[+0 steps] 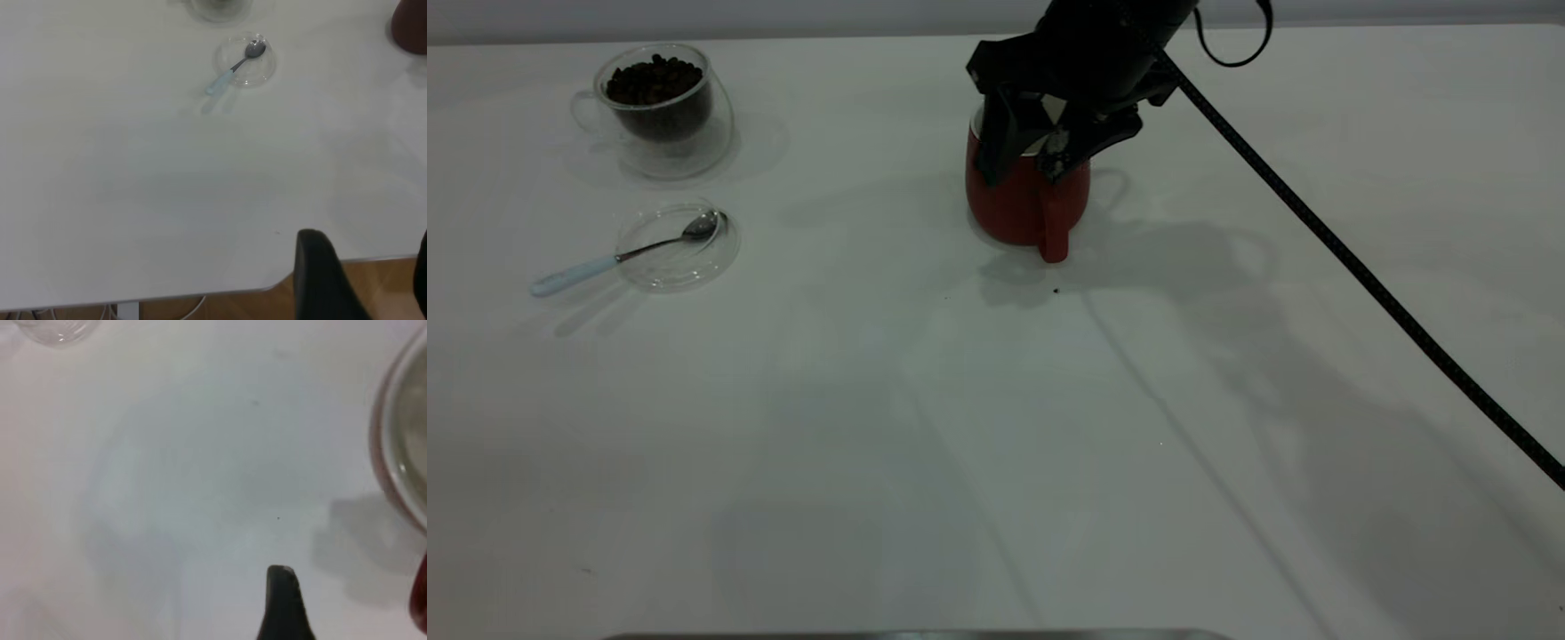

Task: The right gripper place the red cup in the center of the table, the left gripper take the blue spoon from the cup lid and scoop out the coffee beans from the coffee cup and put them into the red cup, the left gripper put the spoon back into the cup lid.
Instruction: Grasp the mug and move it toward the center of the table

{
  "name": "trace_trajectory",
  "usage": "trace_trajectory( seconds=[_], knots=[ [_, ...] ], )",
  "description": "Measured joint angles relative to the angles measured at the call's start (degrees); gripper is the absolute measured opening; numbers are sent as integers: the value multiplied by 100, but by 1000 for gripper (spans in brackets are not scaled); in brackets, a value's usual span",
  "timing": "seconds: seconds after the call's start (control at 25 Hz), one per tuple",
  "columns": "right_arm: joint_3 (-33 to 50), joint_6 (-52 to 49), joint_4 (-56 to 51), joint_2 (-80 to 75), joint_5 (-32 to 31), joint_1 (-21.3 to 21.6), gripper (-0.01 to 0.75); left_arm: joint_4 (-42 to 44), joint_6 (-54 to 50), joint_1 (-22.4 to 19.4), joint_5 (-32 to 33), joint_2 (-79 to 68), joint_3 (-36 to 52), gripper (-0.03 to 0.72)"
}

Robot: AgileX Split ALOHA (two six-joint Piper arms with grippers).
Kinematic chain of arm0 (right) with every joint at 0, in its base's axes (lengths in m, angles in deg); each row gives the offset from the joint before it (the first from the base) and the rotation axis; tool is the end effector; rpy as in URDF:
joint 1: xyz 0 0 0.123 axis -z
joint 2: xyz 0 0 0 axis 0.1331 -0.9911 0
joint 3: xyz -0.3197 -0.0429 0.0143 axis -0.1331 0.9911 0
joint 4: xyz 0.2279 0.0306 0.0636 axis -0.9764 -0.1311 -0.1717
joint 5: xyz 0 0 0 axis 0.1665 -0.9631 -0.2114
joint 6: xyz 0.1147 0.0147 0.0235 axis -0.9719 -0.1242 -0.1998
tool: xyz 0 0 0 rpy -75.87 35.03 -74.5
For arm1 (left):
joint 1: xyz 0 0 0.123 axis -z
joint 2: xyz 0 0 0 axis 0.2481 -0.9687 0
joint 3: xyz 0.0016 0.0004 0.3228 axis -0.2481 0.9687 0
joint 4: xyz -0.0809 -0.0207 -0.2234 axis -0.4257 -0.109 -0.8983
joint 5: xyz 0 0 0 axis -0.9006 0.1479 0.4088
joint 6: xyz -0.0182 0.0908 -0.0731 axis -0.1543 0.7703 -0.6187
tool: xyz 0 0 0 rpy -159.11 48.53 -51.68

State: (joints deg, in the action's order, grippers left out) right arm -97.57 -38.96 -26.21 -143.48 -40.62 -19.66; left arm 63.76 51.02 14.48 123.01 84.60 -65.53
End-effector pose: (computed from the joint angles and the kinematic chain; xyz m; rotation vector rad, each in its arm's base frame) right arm 0.4350 0.2768 0.0817 -0.6695 2.7263 0.6973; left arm -0.0372 -0.0088 0.2458 0.0507 2.1172 -0.0785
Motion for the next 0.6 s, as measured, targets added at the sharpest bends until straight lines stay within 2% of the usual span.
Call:
trace_trajectory(
  seconds=[0.2, 0.44, 0.6],
  knots=[
    [-7, 97, 108, 0, -191, -7, 573, 0, 0, 0, 0, 0, 0, 400],
    [-11, 92, 196, 91, -890, 199, 573, 0, 0, 0, 0, 0, 0, 400],
    [-11, 92, 197, 281, -671, 540, 573, 0, 0, 0, 0, 0, 0, 400]
  ],
)
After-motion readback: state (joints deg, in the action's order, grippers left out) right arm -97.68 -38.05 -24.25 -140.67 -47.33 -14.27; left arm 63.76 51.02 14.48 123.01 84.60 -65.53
